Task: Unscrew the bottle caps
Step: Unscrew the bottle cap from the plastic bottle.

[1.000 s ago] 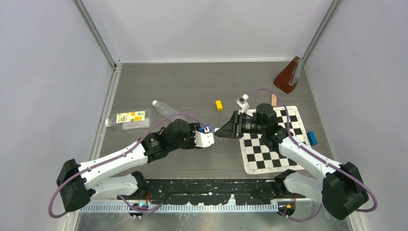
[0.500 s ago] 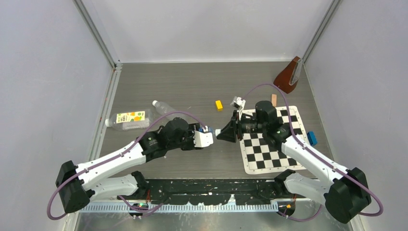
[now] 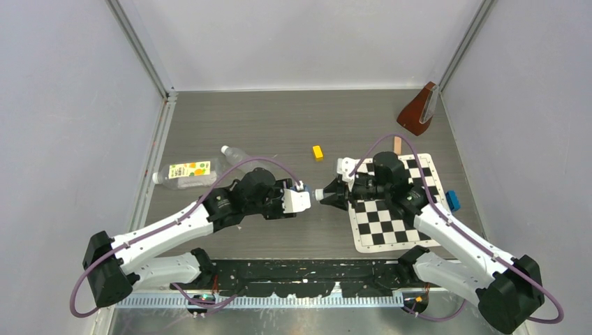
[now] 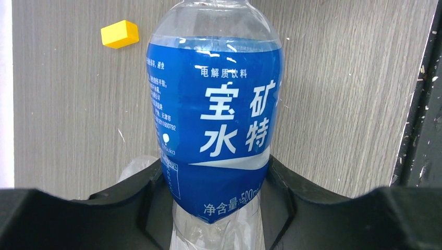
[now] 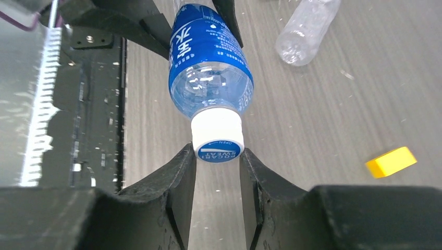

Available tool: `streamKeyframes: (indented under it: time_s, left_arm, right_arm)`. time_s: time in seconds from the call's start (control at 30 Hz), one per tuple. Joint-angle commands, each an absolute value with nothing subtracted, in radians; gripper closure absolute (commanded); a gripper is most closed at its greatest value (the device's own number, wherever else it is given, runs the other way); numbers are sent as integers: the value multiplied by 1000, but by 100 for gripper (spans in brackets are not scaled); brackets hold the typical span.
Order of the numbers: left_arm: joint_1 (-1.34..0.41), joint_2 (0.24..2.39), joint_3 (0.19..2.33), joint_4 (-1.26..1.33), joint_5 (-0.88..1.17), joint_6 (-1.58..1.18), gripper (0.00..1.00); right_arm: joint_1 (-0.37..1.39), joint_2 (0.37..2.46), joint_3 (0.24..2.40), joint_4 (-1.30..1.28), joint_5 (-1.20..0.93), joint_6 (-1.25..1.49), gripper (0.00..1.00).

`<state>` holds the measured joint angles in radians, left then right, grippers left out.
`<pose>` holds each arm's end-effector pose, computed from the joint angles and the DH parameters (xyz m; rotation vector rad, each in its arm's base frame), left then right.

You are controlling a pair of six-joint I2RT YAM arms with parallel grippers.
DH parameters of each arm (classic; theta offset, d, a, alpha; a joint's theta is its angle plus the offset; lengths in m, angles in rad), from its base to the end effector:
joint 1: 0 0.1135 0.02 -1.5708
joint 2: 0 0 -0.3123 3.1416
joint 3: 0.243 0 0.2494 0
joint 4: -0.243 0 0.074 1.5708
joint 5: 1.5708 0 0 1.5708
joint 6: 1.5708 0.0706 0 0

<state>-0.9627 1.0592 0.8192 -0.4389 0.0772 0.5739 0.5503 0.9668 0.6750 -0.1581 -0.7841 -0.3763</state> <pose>0.1263 -0.1910 0.2959 1.6031 1.5987 -0.2948 0.1473 0.1489 0.3045 -1.3075 1.4994 0.8982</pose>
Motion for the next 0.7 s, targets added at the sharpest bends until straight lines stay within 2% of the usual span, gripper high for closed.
streamKeyframes:
  time_s: [0.0, 0.03, 0.1, 0.13, 0.2, 0.3, 0.43, 0.57, 0.67]
  left_arm:
    - [-971, 1046, 859, -469, 171, 561, 88]
    - [-971, 1045, 854, -461, 127, 561, 88]
    - [-971, 1044, 842, -432, 39, 557, 89]
    - [-971, 1039, 834, -413, -3, 557, 89]
    - [-972, 1032, 818, -382, -60, 565, 89]
    - [-971, 1030, 807, -353, -82, 577, 89]
    - [-971, 1052, 813, -351, -95, 579, 89]
    - [-973, 1060, 812, -340, -100, 567, 89]
    - [-973, 1061, 811, -332, -102, 567, 89]
  right_arm:
    - [538, 914, 598, 53, -598, -469, 100]
    - [538, 906, 585, 141, -544, -407, 98]
    - [538, 887, 561, 241, -441, -168, 78]
    - [538, 877, 557, 255, -409, 29, 64]
    - [538, 867, 567, 259, -365, 288, 53]
    - [538, 883, 584, 231, -371, 671, 47]
    - [538, 938, 642, 142, -378, 1002, 42]
    - [538, 994, 668, 94, -436, 1097, 36]
    - [538, 1034, 668, 102, -475, 1127, 36]
